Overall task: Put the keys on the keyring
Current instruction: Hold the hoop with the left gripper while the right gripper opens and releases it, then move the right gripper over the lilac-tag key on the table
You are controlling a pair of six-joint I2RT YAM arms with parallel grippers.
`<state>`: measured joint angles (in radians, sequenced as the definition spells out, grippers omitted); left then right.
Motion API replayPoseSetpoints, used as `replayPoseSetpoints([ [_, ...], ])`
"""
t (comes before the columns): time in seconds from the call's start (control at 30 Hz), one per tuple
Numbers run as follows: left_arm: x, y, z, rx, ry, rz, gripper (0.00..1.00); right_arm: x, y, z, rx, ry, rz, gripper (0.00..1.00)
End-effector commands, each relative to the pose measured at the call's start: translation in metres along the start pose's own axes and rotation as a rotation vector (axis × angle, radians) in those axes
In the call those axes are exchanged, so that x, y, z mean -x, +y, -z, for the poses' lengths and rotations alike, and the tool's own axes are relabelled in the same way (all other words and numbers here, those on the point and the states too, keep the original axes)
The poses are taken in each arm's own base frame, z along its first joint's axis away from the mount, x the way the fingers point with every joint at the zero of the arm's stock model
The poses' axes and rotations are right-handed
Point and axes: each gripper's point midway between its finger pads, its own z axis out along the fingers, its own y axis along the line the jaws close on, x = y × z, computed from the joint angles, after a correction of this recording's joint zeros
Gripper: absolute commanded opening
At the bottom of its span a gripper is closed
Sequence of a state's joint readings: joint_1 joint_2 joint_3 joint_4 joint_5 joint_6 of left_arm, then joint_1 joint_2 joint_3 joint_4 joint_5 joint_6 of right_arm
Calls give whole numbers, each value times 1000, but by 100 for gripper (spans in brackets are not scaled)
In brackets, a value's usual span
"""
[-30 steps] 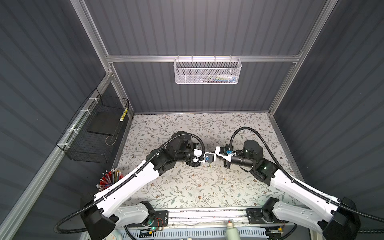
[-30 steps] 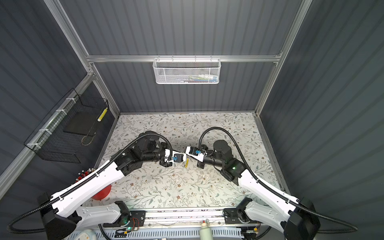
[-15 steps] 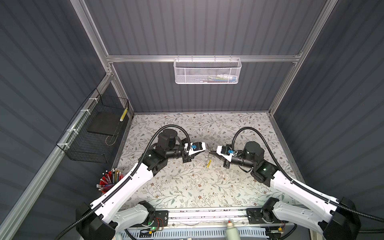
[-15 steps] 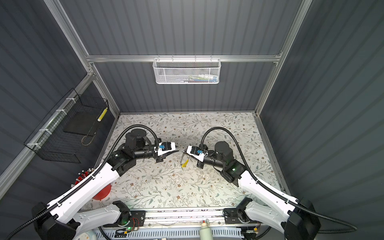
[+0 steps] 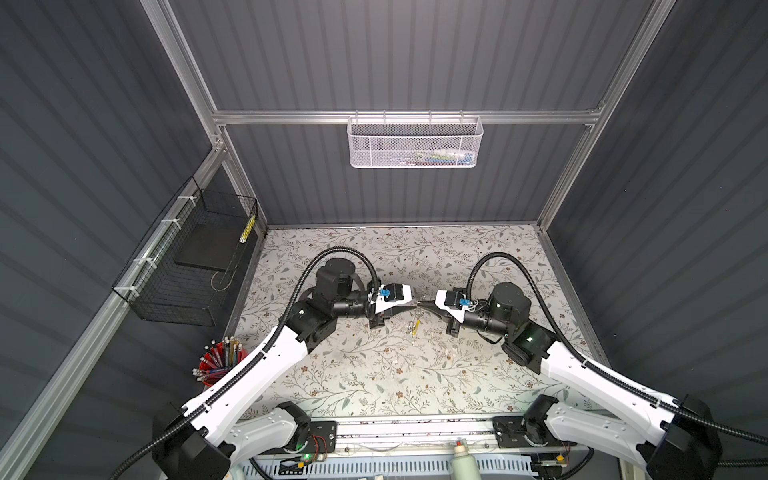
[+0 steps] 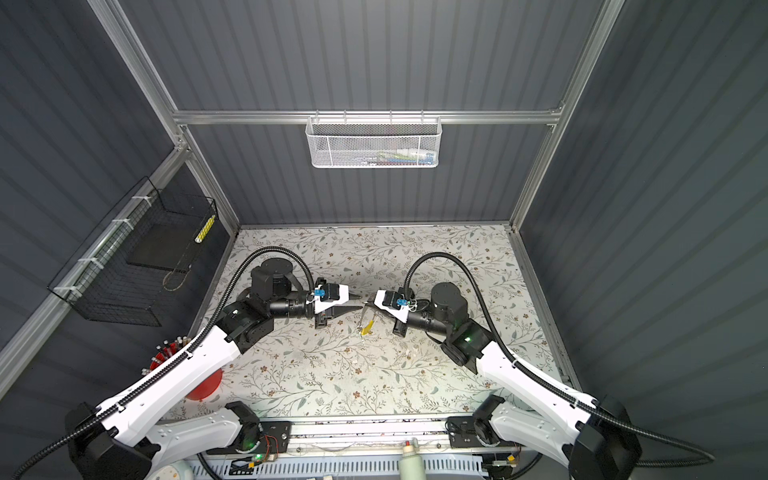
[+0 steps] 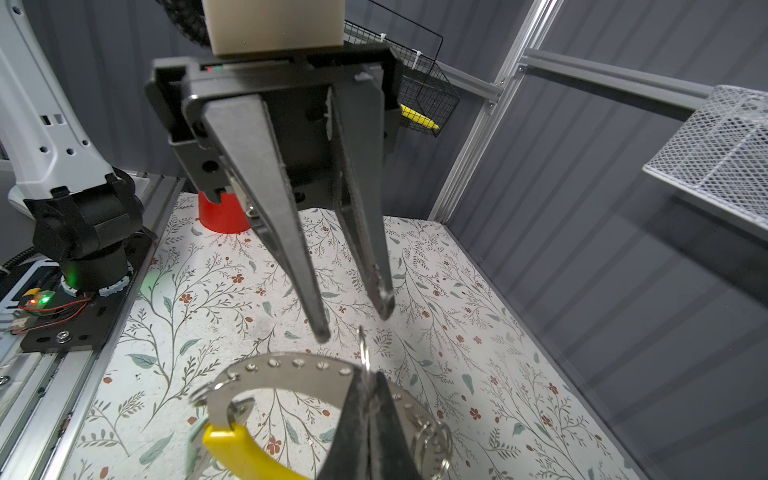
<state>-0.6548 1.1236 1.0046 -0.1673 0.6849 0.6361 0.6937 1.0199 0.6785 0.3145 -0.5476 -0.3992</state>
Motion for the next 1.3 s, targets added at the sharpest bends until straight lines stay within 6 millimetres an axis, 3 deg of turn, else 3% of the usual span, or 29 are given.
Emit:
replayPoseSetpoints([
  [0.0,0,-3,-4,-24,-17,21,23,21,0,5,6,-66,15,0],
  [0.7,0,-4,-10,-72,-26,13,0,23,0,3,11,-79,3,0],
  [0.77,-1,-3,-10,-68,-19,-1,0,21,-2,3,-1,-72,-4,9],
  [0.83,-4,-3,-9,-63,4,-24,0,15,-8,4,-47,-51,-16,25],
  [1.0,-17,0,-6,-34,89,-93,0,-15,-26,16,-205,31,-96,47],
  [1.27,-44,8,2,41,228,-168,0,-74,-43,36,-341,247,-247,51],
])
